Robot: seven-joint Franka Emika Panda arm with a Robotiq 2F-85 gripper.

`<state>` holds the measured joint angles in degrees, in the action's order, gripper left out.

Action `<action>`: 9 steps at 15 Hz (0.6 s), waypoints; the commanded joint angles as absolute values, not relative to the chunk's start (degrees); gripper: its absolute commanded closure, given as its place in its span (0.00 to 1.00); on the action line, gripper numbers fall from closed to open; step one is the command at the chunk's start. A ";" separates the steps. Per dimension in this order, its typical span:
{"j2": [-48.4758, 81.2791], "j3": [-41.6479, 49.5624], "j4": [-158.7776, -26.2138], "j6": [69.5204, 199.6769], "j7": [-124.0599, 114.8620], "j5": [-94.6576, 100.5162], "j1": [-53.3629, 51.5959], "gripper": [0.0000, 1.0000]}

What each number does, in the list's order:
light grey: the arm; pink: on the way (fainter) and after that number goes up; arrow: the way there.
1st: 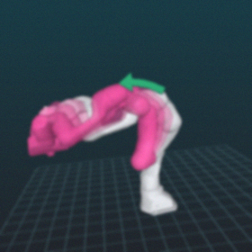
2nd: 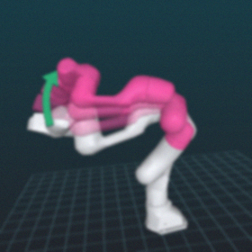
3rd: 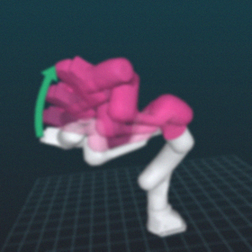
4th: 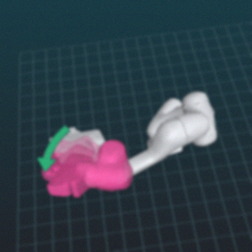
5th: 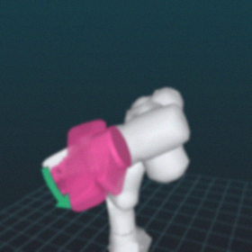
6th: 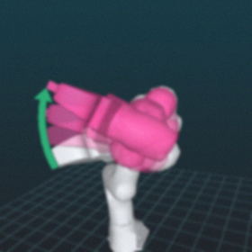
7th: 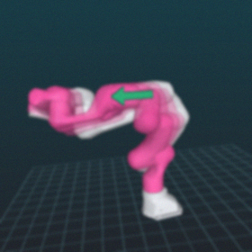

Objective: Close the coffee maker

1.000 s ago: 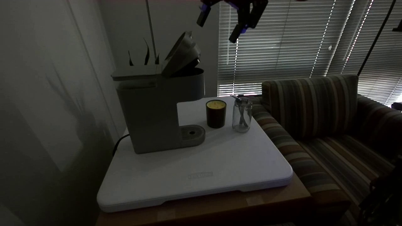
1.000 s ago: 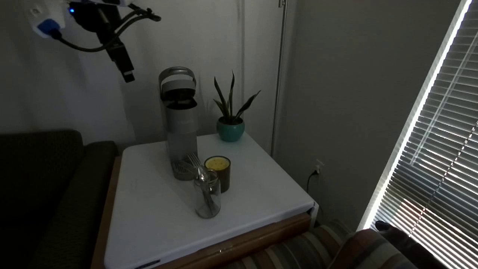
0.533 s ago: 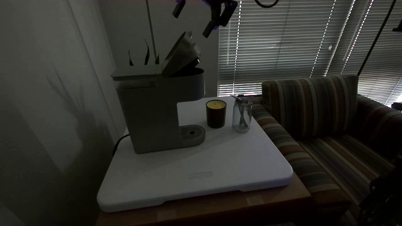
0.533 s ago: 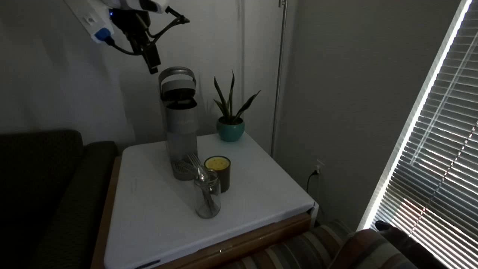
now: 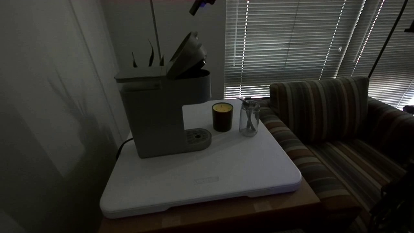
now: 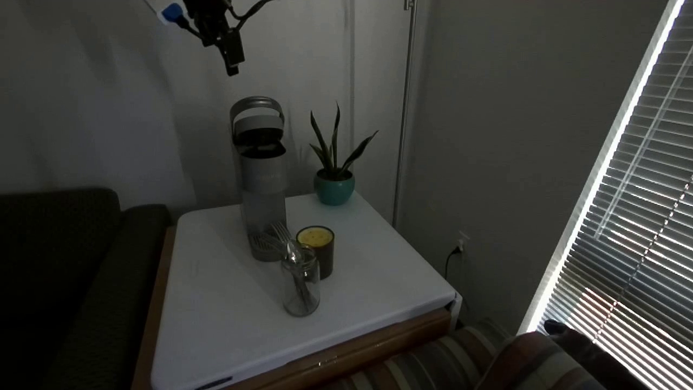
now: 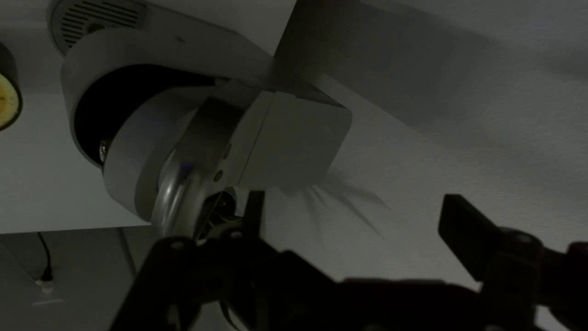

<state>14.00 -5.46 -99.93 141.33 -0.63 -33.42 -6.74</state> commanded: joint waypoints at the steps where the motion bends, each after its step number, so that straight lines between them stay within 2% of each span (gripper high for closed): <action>1: 17.26 -6.21 -95.48 141.04 -2.39 -31.88 -5.39 0.34; 9: 22.88 -6.70 -97.89 149.39 -9.93 -33.05 -5.20 0.92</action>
